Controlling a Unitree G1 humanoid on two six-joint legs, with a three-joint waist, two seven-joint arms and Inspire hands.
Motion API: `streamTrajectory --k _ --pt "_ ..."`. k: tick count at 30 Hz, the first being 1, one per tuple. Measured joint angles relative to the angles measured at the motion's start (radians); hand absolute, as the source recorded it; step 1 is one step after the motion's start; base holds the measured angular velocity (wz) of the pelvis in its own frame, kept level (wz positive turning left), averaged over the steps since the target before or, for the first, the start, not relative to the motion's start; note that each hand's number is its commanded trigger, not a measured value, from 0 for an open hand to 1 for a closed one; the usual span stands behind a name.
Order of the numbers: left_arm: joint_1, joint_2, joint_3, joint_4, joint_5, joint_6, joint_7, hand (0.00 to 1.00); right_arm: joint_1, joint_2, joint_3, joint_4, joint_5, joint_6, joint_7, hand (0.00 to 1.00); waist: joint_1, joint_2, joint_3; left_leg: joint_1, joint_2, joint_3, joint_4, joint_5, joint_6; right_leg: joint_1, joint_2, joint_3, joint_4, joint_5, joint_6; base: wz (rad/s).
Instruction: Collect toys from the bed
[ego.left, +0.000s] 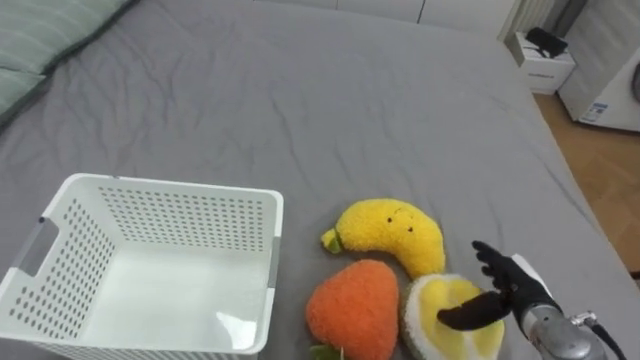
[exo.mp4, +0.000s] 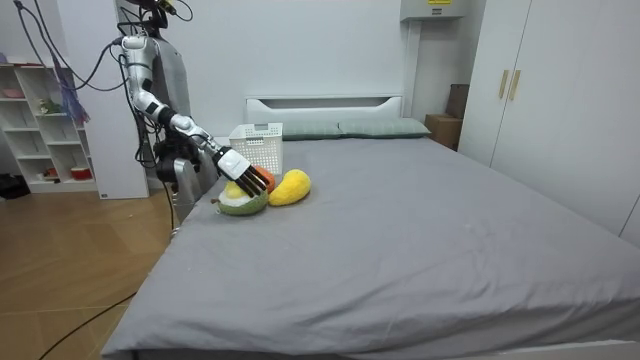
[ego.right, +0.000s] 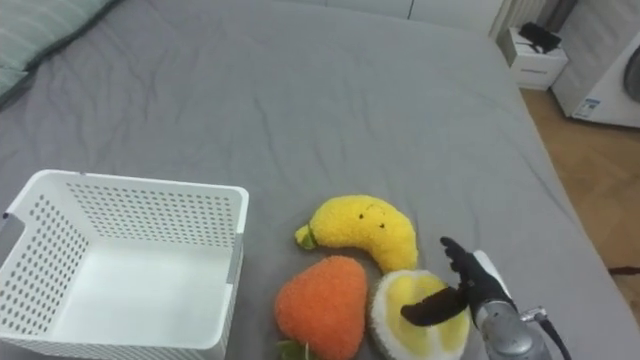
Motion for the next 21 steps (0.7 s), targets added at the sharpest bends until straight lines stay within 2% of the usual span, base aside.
streamTrajectory --k 3,11,12,13,14,21 --pt "-0.003 0.001 0.0 0.001 0.0 0.003 0.0 0.0 -0.013 0.0 0.003 0.053 -0.028 0.0 0.015 0.0 -0.002 0.004 -0.0008 0.0 0.0 -0.004 0.0 0.0 0.0 0.007 0.0 -0.01 0.0 0.0 0.0 0.05" --pt "-0.016 0.002 -0.001 0.002 0.002 0.014 -0.003 0.0 -0.041 0.0 0.017 0.149 -0.101 0.006 0.061 0.0 0.0 -0.021 -0.0076 0.0 -0.002 -0.022 0.01 -0.001 0.001 0.02 -0.003 -0.032 -0.001 0.0 0.0 0.06" --pt "-0.019 0.002 -0.002 0.002 0.002 0.015 -0.004 0.0 -0.043 0.0 0.018 0.161 -0.104 0.006 0.063 0.15 0.0 -0.021 -0.0079 0.0 -0.002 -0.023 0.012 -0.001 0.001 0.022 -0.004 -0.033 0.0 0.0 0.0 0.0" --pt "-0.022 0.002 -0.002 0.002 0.002 0.015 -0.007 0.0 -0.045 0.0 0.018 0.166 -0.104 0.006 0.063 0.83 0.001 -0.02 -0.0078 0.0 -0.002 -0.023 0.014 -0.001 0.001 0.022 -0.004 -0.033 0.0 0.0 0.0 0.0" --pt "-0.023 0.002 -0.002 0.002 0.002 0.015 -0.008 0.0 -0.045 0.0 0.018 0.167 -0.104 0.006 0.063 1.0 0.001 -0.019 -0.0076 0.001 -0.002 -0.023 0.014 -0.001 0.001 0.023 -0.004 -0.033 0.0 0.0 0.0 0.0" --pt "-0.033 0.006 -0.039 0.002 0.002 0.014 -0.008 0.0 -0.059 -0.005 0.021 0.202 -0.123 -0.003 0.063 1.0 0.002 -0.01 -0.0059 0.003 -0.002 -0.023 0.014 -0.001 0.001 0.021 -0.003 -0.033 0.0 0.0 0.0 0.0"
